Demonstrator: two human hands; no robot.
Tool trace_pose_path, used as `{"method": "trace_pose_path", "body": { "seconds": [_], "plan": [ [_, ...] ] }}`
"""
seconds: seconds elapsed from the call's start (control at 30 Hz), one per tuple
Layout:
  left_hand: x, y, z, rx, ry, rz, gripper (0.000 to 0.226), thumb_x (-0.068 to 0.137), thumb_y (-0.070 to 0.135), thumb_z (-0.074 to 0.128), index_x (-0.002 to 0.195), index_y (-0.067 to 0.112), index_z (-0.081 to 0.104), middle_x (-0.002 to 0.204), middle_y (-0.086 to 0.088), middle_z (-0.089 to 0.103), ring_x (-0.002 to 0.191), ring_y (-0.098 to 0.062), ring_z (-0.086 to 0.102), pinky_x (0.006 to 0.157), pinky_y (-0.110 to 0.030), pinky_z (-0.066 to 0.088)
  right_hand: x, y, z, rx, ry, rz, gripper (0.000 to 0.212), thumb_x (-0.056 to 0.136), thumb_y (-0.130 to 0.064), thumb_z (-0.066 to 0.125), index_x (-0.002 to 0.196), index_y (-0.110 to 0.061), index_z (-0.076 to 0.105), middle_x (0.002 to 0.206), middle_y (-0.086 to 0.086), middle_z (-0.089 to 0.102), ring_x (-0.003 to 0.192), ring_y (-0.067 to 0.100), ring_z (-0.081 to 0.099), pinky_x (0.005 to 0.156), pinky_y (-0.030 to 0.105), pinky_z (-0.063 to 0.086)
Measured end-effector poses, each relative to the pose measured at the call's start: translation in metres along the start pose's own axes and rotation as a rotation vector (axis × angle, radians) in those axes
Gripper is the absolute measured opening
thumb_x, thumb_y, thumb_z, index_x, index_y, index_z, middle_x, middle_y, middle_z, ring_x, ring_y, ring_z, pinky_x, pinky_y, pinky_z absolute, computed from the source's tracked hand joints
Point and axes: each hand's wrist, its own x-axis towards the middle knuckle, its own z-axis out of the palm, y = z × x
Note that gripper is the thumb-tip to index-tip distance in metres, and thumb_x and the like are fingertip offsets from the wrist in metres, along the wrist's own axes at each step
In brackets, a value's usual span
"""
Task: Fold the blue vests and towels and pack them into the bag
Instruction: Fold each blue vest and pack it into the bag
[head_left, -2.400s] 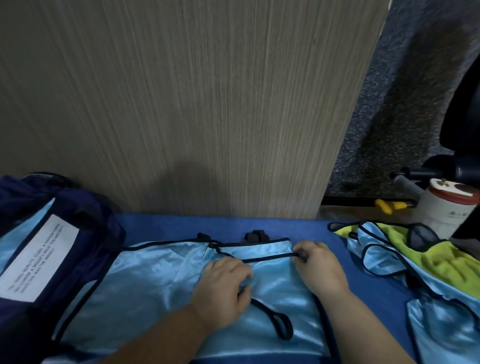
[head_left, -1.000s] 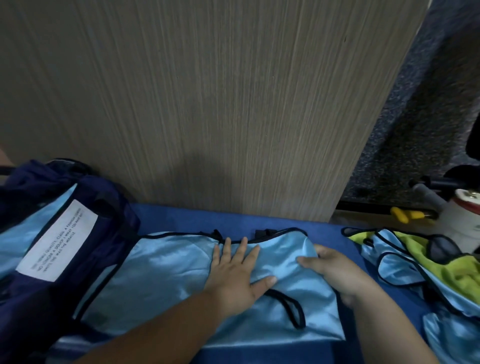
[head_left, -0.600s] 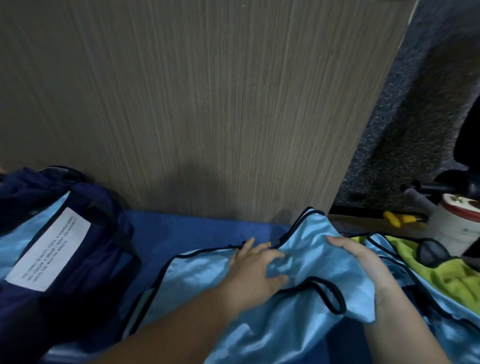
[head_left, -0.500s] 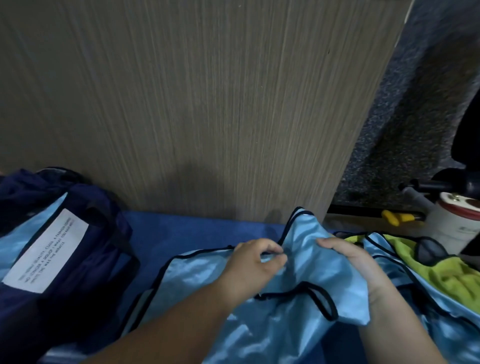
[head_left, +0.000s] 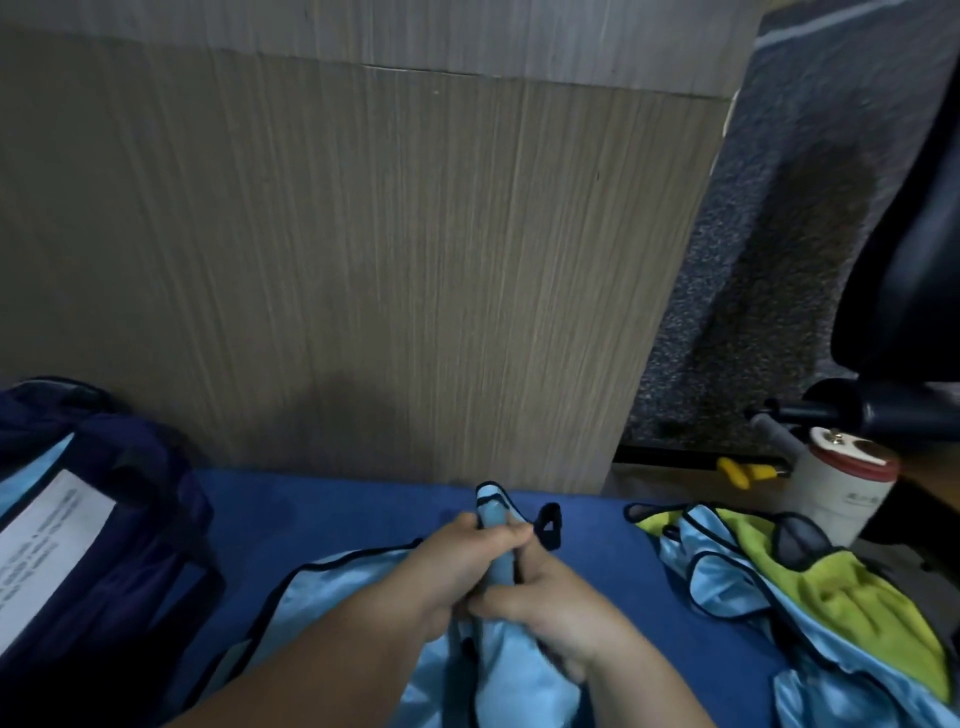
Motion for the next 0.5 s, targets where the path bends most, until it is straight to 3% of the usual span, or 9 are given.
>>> {"method": "trace_pose_path", "body": {
  "seconds": [0.07, 0.13, 0.23, 0.27, 0.33, 0.4, 0.5],
  "plan": [
    [-0.001, -0.001, -0.003, -0.068, -0.024, -0.034, 0.027, 0.088, 0.033, 0.068, 0.092, 0.007, 0.063, 0.072, -0.013, 0.066, 0.064, -0.025, 0.067, 0.057, -0.032, 0.052, 0.001, 0.005, 0.001, -0.079, -0.050, 0.056, 0.087, 0.069, 0.000, 0.071, 0.141, -0.032, 0.034, 0.093, 0.020, 0.068, 0.072, 0.025, 0.066, 0.065, 0.035, 0.052],
    [-0.002, -0.001, -0.006, -0.186, 0.001, -0.102, 0.031, 0.089, 0.035, 0.067, 0.098, 0.005, 0.064, 0.071, -0.017, 0.065, 0.060, -0.030, 0.065, 0.052, -0.033, 0.051, 0.001, 0.006, 0.000, -0.128, -0.135, 0.085, 0.107, 0.071, -0.003, 0.072, 0.150, -0.041, 0.011, 0.076, 0.010, 0.058, 0.051, 0.014, 0.053, 0.047, 0.024, 0.041],
    [0.000, -0.001, -0.010, -0.251, 0.148, -0.166, 0.038, 0.095, 0.034, 0.059, 0.110, -0.001, 0.065, 0.083, -0.021, 0.069, 0.070, -0.033, 0.068, 0.056, -0.033, 0.052, -0.004, 0.004, -0.003, -0.162, -0.218, 0.098, 0.117, 0.073, -0.009, 0.074, 0.153, -0.039, -0.006, 0.076, 0.004, 0.061, 0.048, 0.009, 0.052, 0.042, 0.019, 0.040],
    [0.002, -0.002, -0.013, -0.253, 0.183, -0.166, 0.041, 0.097, 0.034, 0.056, 0.113, -0.003, 0.064, 0.089, -0.023, 0.070, 0.077, -0.034, 0.069, 0.061, -0.035, 0.054, -0.004, 0.003, -0.004, -0.159, -0.220, 0.094, 0.114, 0.072, -0.013, 0.075, 0.154, -0.036, -0.001, 0.078, 0.004, 0.064, 0.048, 0.009, 0.052, 0.041, 0.019, 0.040],
    [0.003, -0.001, -0.015, -0.295, 0.205, -0.168, 0.048, 0.098, 0.038, 0.052, 0.119, -0.005, 0.060, 0.100, -0.027, 0.068, 0.086, -0.036, 0.068, 0.068, -0.039, 0.055, -0.005, 0.001, -0.005, -0.145, -0.157, 0.038, 0.093, 0.072, -0.018, 0.075, 0.150, -0.030, 0.026, 0.077, 0.003, 0.065, 0.045, 0.008, 0.048, 0.038, 0.018, 0.034],
    [0.001, 0.005, -0.014, -0.364, 0.188, -0.158, 0.050, 0.100, 0.038, 0.048, 0.119, -0.008, 0.059, 0.095, -0.028, 0.069, 0.079, -0.036, 0.068, 0.065, -0.039, 0.054, -0.001, 0.000, -0.009, -0.087, 0.042, -0.058, 0.057, 0.079, -0.015, 0.073, 0.132, -0.024, 0.053, 0.067, 0.001, 0.063, 0.041, 0.006, 0.040, 0.037, 0.017, 0.028],
    [-0.002, 0.019, -0.009, -0.393, 0.117, -0.142, 0.046, 0.101, 0.035, 0.046, 0.109, -0.008, 0.063, 0.086, -0.026, 0.072, 0.070, -0.035, 0.070, 0.069, -0.042, 0.055, 0.004, 0.003, -0.022, 0.034, 0.377, -0.157, 0.027, 0.086, -0.005, 0.069, 0.110, -0.017, 0.067, 0.054, -0.002, 0.050, 0.045, 0.008, 0.038, 0.043, 0.017, 0.033]
  ]
}}
